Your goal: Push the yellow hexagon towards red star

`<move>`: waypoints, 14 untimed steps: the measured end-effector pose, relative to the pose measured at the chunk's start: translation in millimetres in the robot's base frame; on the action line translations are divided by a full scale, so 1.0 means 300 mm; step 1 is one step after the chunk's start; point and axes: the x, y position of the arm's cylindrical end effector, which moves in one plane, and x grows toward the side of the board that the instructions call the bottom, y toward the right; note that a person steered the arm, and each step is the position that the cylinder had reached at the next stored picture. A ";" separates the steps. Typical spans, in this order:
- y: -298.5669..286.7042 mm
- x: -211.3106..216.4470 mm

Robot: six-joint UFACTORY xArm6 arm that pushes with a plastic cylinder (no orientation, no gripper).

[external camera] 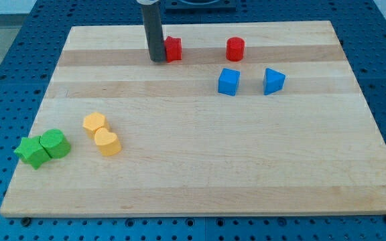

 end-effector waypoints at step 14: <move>-0.220 0.444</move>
